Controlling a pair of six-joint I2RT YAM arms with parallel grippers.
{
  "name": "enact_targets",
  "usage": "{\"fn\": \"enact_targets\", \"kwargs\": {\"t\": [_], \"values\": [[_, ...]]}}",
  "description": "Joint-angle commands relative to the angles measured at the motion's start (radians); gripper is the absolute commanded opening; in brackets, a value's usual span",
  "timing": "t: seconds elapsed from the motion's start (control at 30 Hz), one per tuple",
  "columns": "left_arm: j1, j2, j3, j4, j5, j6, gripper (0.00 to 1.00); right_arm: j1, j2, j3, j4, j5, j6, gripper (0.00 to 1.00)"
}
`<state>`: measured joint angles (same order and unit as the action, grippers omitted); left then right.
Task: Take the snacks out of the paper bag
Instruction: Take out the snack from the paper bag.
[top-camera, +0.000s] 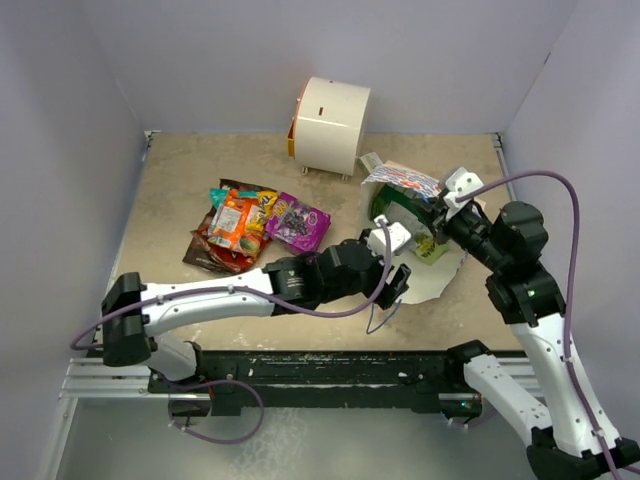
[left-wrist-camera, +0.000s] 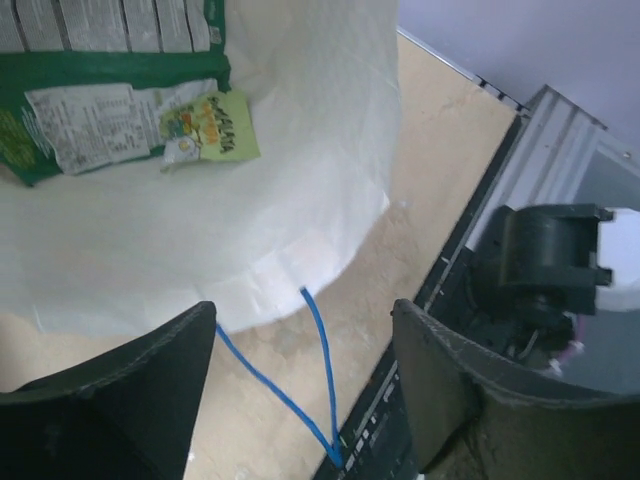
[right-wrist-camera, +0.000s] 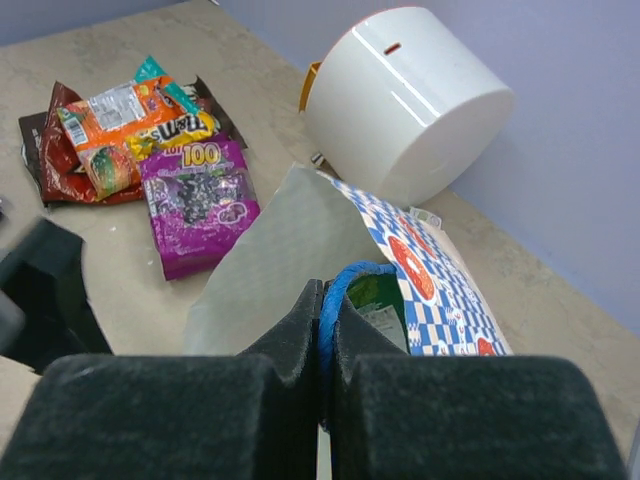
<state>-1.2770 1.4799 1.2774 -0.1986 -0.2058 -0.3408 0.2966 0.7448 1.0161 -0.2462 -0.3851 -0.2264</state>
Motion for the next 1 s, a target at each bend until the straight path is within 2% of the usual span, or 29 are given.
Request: {"fn": "enact_targets", "kwargs": {"t": [0.0, 0.13, 0.2, 0.3, 0.47, 0.57, 0.67, 0.8, 0.97], "values": [[-0.002, 0.086, -0.036, 0.280, -0.075, 0.146, 0.69, 0.004, -0.014, 0.064, 0.018, -0.003, 0.018, 0.00], [-0.002, 0.210, -0.006, 0.333, -0.171, 0.214, 0.50, 0.004, -0.001, 0.085, 0.010, -0.006, 0.016, 0.00], [-0.002, 0.275, 0.016, 0.348, -0.205, 0.237, 0.44, 0.004, 0.008, 0.095, -0.001, -0.002, 0.009, 0.00], [-0.002, 0.366, 0.056, 0.363, -0.240, 0.262, 0.41, 0.004, 0.008, 0.103, -0.001, 0.008, 0.001, 0.00], [-0.002, 0.491, 0.122, 0.397, -0.302, 0.295, 0.40, 0.004, 0.014, 0.121, -0.015, 0.020, -0.008, 0.00], [0.000, 0.554, 0.187, 0.397, -0.330, 0.300, 0.49, 0.004, 0.012, 0.127, -0.018, 0.017, -0.008, 0.00], [0.016, 0.613, 0.264, 0.383, -0.332, 0.267, 0.65, 0.004, 0.013, 0.138, -0.027, 0.016, -0.006, 0.00], [0.050, 0.712, 0.380, 0.306, -0.347, 0.220, 0.71, 0.004, 0.011, 0.149, -0.040, 0.014, -0.007, 0.00], [0.087, 0.783, 0.465, 0.294, -0.353, 0.191, 0.92, 0.004, 0.014, 0.163, -0.055, 0.014, -0.015, 0.00]]}}
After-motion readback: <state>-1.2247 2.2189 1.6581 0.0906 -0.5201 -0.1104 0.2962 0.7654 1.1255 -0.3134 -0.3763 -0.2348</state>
